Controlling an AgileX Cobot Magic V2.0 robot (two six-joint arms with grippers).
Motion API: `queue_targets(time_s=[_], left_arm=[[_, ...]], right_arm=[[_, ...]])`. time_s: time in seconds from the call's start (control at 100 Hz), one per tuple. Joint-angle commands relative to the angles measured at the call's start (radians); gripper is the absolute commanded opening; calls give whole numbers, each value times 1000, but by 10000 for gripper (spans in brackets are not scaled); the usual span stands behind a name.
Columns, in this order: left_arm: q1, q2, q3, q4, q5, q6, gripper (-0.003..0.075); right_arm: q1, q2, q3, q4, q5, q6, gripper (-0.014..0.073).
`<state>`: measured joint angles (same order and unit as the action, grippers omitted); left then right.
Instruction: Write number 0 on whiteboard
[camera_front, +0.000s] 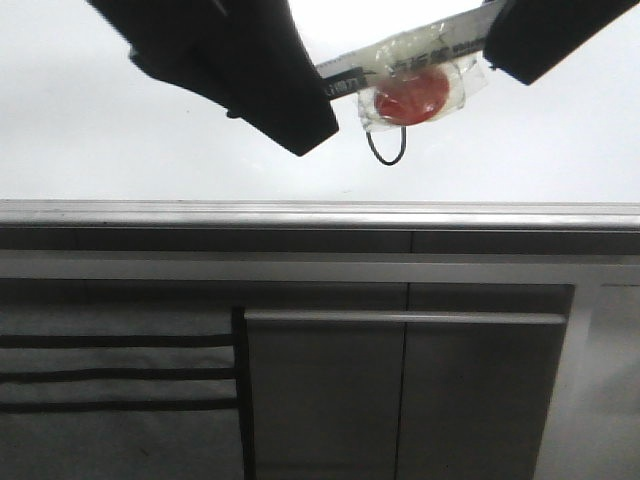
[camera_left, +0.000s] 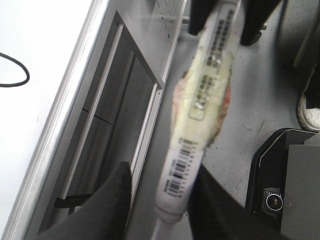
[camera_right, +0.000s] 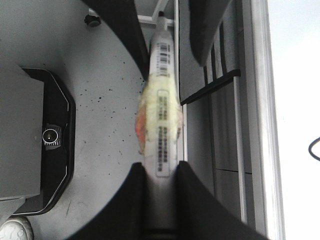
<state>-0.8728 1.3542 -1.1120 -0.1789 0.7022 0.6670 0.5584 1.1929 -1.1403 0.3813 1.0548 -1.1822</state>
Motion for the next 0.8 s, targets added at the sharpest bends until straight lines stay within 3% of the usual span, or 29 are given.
queue_targets(time_s=[0.0, 0.11, 0.26, 0.33, 0.45, 0.55, 0.67, 0.79], left_arm=[[-7, -23, -36, -14, -56, 0, 150], [-7, -23, -36, -14, -56, 0, 108], [19, -23, -36, -12, -97, -44, 76], [59, -23, -33, -12, -135, -93, 60], [175, -23, 20, -14, -264, -222, 41], [285, -20, 122, -50, -549, -368, 41], [365, -4, 227, -114, -806, -393, 41], [418, 31, 248, -120, -858, -393, 41]], right_arm=[[1, -24, -23, 36, -29, -11, -36], [1, -24, -23, 40, -45, 25, 0], [-20, -44, -27, 26, -64, 83, 240], [-60, -75, -27, -17, -57, 140, 295], [-189, -153, -22, -43, -65, 286, 299], [-287, -209, 5, -18, -69, 328, 299], [-321, -237, 58, -18, -72, 328, 299], [-321, -239, 90, -18, -72, 328, 299]])
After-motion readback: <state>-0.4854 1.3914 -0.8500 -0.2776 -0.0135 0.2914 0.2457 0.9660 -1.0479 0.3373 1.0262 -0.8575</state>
